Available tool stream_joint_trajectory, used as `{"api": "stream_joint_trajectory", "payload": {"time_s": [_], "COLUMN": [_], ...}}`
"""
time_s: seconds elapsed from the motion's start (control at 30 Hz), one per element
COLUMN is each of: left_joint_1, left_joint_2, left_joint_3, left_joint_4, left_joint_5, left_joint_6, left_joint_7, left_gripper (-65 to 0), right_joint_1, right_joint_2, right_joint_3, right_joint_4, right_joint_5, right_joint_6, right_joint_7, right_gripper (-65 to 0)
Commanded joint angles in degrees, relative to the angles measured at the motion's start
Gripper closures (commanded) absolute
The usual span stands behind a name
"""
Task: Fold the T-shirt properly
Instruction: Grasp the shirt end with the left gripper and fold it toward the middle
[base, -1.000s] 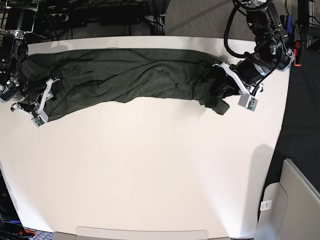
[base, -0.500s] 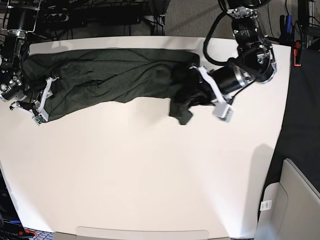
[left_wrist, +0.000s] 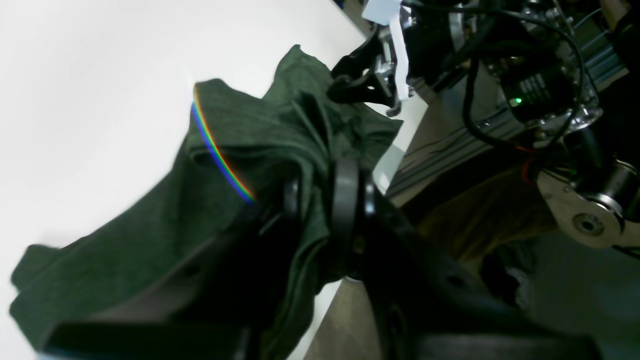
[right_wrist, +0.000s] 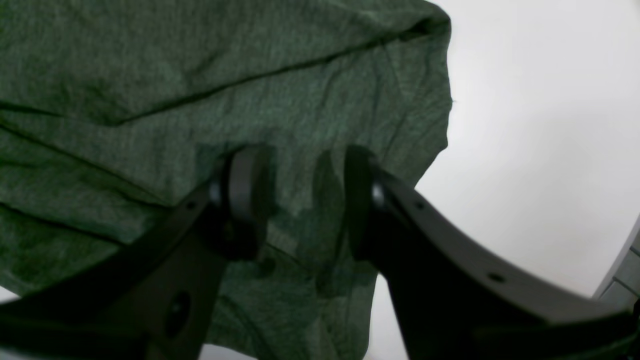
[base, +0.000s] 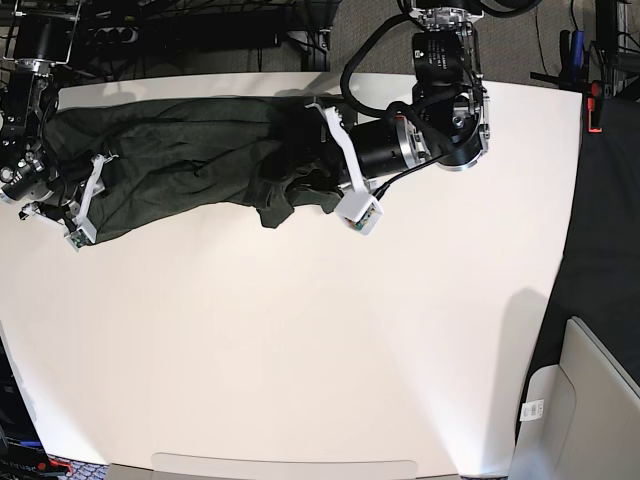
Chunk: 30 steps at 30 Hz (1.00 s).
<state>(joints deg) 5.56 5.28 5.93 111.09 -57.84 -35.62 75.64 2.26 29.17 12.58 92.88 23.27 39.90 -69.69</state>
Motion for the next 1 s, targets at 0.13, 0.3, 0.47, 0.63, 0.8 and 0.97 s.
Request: {"api": "stream_joint_trajectory", "payload": {"time_s": [0.13, 0.3, 0.47, 0.63, 0.8, 0.97], "left_joint_1": [-2.27, -3.41, -3.41, -3.41, -3.41, -3.06], "left_joint_2": [0.74, 0.66, 0.48, 0.22, -3.56, -11.65], "left_joint_3": [1.05, 0.53, 0.44, 0.00, -6.95, -8.26], "left_joint_4": [-1.86, -4.41, -4.23, -4.05, -4.23, -5.46], "left_joint_5": [-1.63, -1.72, -1.72, -1.72, -1.72, -1.63], "left_joint_6": [-0.38, -0.38, -0.38, -0.38, -0.30, -0.30], "left_joint_7": [-0.08, 0.89, 0.89, 0.89, 0.89, 0.36], "left_gripper": [-2.7, -14.0, -24.3, -24.8, -24.7, -24.9], "right_joint_1": [1.03, 1.12, 1.74, 1.91, 1.91, 1.65], "right_joint_2": [1.21, 1.21, 0.06, -0.73, -0.73, -0.73], "right_joint_3": [0.65, 0.65, 1.27, 1.53, 1.79, 1.79], "right_joint_4": [1.05, 1.05, 1.05, 1.05, 1.05, 1.05], "right_joint_5": [0.51, 0.51, 0.34, 0.25, 0.25, 0.25], "right_joint_6": [0.10, 0.10, 0.10, 0.10, 0.10, 0.10], "right_joint_7": [0.64, 0.64, 0.64, 0.64, 0.64, 0.64], "right_gripper": [-25.0, -25.0, -25.0, -25.0, -25.0, -25.0]}}
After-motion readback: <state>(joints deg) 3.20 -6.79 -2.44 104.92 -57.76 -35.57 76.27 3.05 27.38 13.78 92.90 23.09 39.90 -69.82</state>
